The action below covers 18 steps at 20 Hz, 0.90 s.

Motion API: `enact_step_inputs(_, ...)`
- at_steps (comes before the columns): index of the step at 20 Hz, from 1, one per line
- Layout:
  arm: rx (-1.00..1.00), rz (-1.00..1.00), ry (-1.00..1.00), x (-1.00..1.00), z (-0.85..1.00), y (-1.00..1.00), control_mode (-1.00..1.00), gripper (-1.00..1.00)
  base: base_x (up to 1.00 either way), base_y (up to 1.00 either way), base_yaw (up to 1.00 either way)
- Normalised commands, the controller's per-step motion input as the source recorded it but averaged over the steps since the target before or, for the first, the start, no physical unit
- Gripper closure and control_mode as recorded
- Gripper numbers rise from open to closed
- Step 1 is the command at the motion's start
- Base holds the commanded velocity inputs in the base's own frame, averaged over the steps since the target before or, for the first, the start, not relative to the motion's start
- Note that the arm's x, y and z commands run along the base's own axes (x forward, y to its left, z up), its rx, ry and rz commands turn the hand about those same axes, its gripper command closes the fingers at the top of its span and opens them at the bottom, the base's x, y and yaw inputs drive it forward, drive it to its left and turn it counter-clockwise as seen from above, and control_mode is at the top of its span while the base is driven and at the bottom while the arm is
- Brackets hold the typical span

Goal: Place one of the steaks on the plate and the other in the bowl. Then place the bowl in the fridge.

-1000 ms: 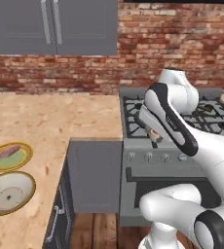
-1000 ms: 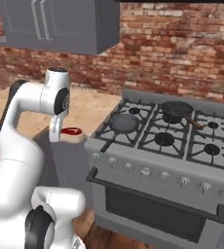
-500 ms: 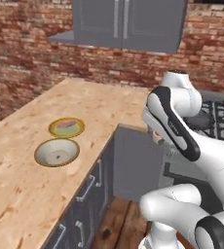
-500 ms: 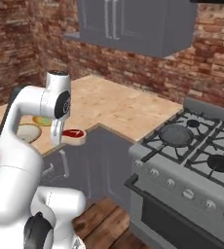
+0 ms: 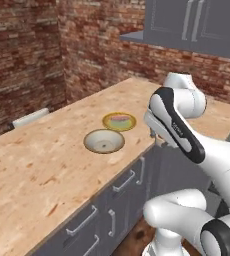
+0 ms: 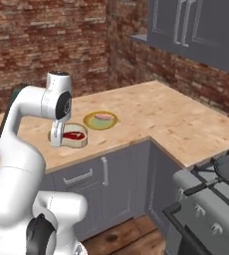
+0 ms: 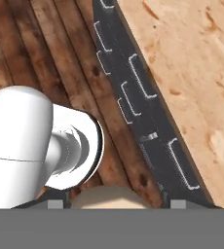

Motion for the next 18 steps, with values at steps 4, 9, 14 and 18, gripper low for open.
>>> enact_step_inputs(4, 0.0, 0.0, 0.0, 0.0, 0.0, 0.0, 1.0, 1.0, 0.04, 0.92, 0.35)
enact_step_inputs(9, 0.0, 0.0, 0.0, 0.0, 0.0, 0.0, 1.0, 1.0, 0.12, 0.82, 0.22)
enact_step_inputs(14, -0.03, 0.03, 0.01, 0.27, 0.0, 0.0, -1.0, 1.0, 0.11, 0.11, 0.07)
enact_step_inputs(18, 0.0, 0.11, 0.0, 0.63, 0.0, -0.07, -1.0, 1.0, 0.0, 0.0, 0.0)
